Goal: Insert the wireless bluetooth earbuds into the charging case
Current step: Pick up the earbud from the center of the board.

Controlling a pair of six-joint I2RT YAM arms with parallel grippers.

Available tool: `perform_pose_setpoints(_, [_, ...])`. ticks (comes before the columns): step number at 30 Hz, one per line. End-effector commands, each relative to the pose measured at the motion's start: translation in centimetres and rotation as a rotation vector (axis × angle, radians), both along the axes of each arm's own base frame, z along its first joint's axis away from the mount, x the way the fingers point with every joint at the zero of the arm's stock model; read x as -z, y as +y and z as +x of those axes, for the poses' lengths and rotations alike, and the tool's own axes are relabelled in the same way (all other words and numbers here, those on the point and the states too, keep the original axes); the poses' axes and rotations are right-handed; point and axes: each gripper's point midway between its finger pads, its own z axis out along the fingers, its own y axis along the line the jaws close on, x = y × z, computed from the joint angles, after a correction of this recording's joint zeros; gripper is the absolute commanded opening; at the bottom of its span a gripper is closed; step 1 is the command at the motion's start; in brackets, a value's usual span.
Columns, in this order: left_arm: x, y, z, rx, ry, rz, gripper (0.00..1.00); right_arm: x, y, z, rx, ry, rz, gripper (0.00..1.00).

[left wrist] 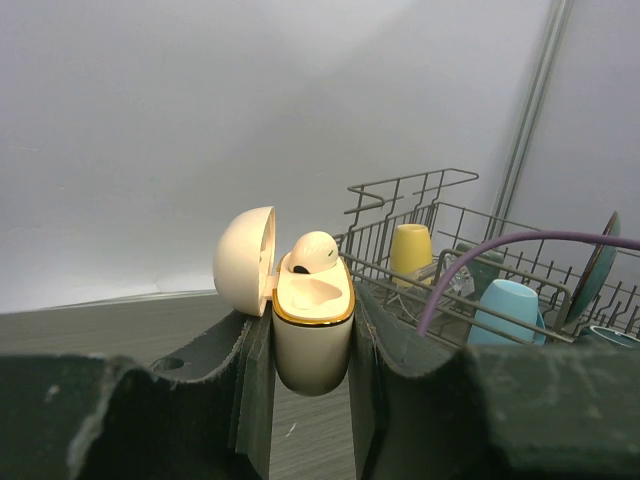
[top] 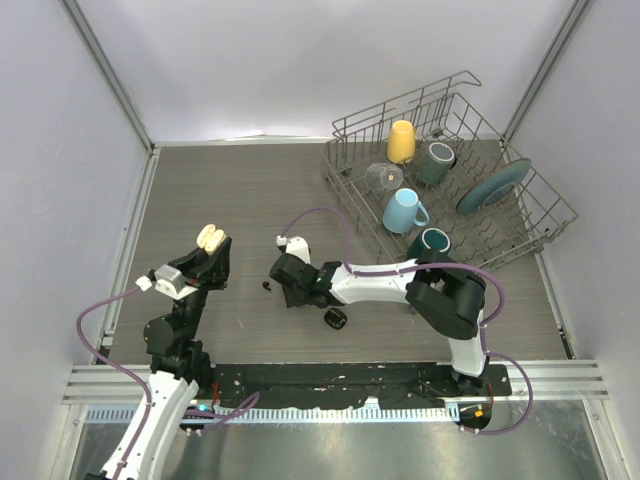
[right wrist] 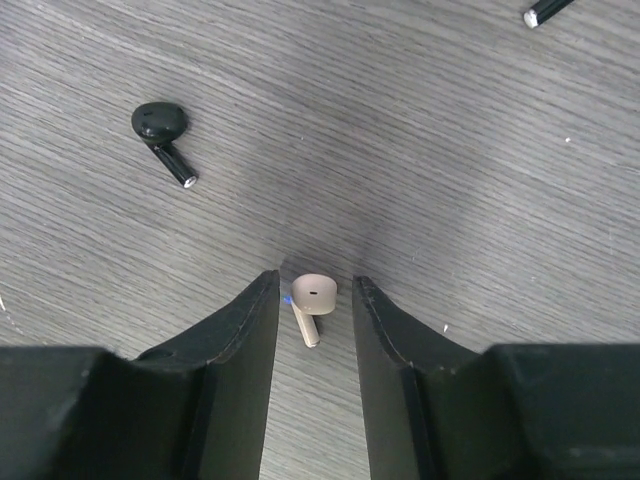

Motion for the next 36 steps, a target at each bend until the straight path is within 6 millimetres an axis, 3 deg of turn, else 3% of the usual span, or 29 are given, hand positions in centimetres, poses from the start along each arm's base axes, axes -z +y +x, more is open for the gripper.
perform_pose_setpoints(1, [1.46,0.39,0.35,-0.021,0.010,-0.008,0.00,0.52,-1.93,0.11,0.012,-0.007,-0.082,0.42])
perform_pose_setpoints(8, [1.32,0.31,0.32,-0.016,0.005,-0.008,0.00,0.79,-1.52,0.06,-0.031,-0.002,-0.101,0.43])
perform_pose_setpoints(28, [1.31,0.36,0.43,-0.020,0.009,-0.006,0.00,0.97,-1.20,-0.15,-0.048,0.014,-0.105,0.29])
perform_pose_setpoints(36, [1.30,0.38,0.44,-0.022,0.009,-0.007,0.00,0.92,-1.59,0.06,-0.032,0.008,-0.126,0.40])
